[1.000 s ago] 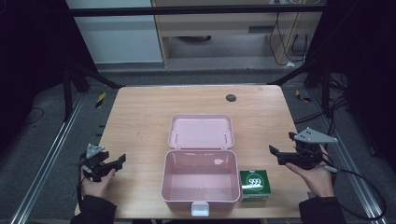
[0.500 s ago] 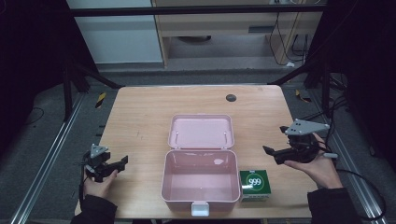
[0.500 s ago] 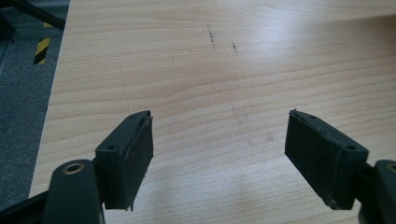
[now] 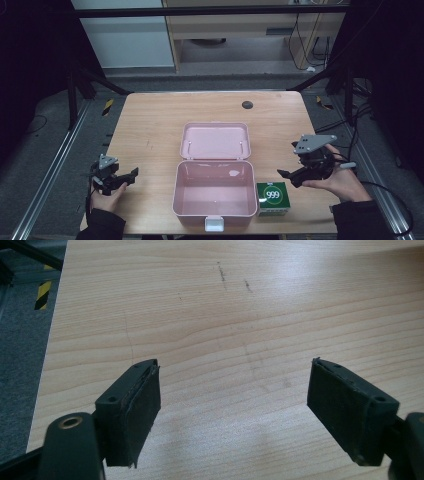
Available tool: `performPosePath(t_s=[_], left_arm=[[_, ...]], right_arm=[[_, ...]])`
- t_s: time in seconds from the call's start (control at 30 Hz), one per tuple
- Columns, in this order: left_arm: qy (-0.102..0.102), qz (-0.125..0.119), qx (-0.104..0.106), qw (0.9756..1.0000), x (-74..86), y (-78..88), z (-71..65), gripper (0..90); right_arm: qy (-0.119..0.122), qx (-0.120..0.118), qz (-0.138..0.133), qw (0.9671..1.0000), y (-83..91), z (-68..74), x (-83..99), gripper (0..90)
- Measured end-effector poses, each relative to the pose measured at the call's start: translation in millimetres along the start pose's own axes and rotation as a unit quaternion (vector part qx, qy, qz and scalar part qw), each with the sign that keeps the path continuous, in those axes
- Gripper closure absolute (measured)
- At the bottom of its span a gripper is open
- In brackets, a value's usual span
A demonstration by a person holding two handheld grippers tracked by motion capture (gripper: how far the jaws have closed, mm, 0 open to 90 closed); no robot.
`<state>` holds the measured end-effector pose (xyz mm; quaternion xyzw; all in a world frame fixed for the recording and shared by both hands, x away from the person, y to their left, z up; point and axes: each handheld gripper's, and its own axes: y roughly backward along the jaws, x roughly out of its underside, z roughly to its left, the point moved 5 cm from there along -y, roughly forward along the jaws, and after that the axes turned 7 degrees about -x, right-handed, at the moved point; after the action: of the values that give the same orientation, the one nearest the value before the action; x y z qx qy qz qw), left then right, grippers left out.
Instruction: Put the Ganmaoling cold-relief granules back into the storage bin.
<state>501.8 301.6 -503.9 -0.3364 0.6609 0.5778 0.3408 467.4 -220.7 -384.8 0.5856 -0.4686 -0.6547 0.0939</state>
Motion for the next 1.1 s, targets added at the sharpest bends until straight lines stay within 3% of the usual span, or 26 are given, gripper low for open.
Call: performPosePath(t_s=[0.2, 0.57, 0.6, 1.1], left_arm=[[-0.002, -0.001, 0.000, 1.0000, -0.4, 1.0, 0.3, 19.5], [-0.004, 0.000, 0.000, 1.0000, 0.1, 0.5, -0.6, 19.2], [-0.004, 0.000, 0.000, 1.0000, 0.1, 0.5, -0.7, 19.1], [-0.005, 0.000, 0.001, 1.0000, 0.3, 0.4, -1.6, 18.7]], right_arm=[[0.036, -0.021, 0.033, 0.9986, -1.8, 11.6, 0.8, 5.5], [0.082, -0.059, 0.078, 0.9918, -9.2, 28.1, 6.0, 3.9], [0.090, -0.069, 0.085, 0.9899, -11.0, 31.4, 7.3, 3.9], [0.103, -0.110, 0.125, 0.9807, -31.3, 45.1, 21.2, 3.5]])
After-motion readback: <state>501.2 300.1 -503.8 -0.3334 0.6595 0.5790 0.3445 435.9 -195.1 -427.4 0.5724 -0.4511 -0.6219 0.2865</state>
